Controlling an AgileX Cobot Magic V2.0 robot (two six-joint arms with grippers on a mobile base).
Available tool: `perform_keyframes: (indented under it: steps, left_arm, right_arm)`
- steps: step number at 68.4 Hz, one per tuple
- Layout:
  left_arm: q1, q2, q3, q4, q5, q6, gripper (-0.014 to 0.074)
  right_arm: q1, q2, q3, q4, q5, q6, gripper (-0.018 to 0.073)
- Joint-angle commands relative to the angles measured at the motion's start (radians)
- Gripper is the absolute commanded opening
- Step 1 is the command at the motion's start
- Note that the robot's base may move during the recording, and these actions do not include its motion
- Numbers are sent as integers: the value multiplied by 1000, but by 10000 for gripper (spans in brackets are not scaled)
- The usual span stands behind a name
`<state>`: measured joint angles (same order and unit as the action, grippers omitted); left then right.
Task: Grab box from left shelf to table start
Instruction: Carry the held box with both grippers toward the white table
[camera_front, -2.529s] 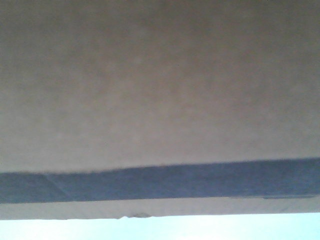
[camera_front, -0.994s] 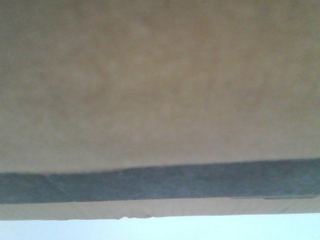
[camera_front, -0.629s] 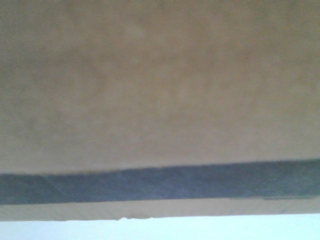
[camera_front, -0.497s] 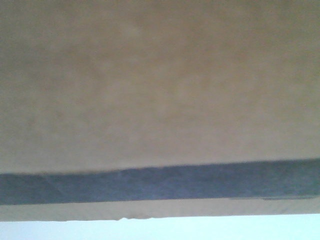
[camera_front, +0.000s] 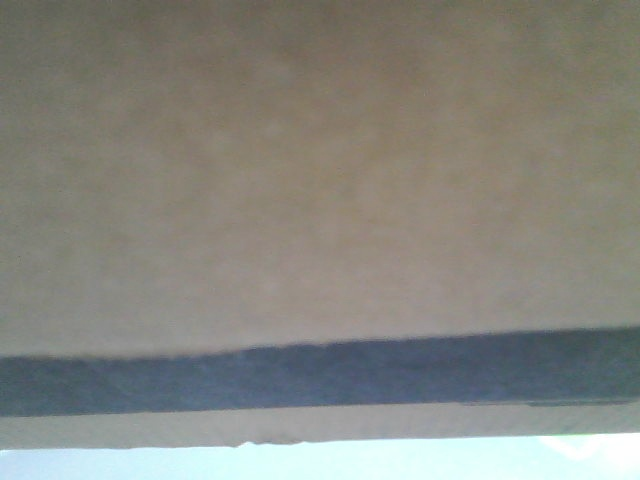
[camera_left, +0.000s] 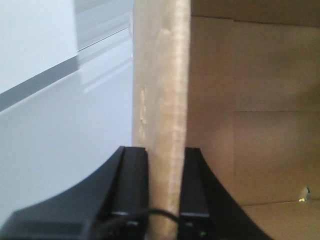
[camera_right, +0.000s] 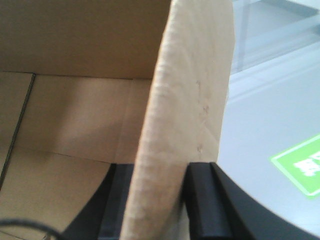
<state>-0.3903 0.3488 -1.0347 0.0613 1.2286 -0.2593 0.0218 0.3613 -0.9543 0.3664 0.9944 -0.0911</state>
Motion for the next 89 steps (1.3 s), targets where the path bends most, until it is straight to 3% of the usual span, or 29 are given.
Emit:
perform_keyframes:
  steps: [1, 89]
  left_arm:
    - [-5, 5, -37, -16, -162, -19, -90]
    - [-5, 5, -37, -16, -160, -19, -90]
  right_arm:
    - [-4, 17, -30, -21, -136, -6, 64]
    - [-4, 17, -30, -21, -128, -6, 64]
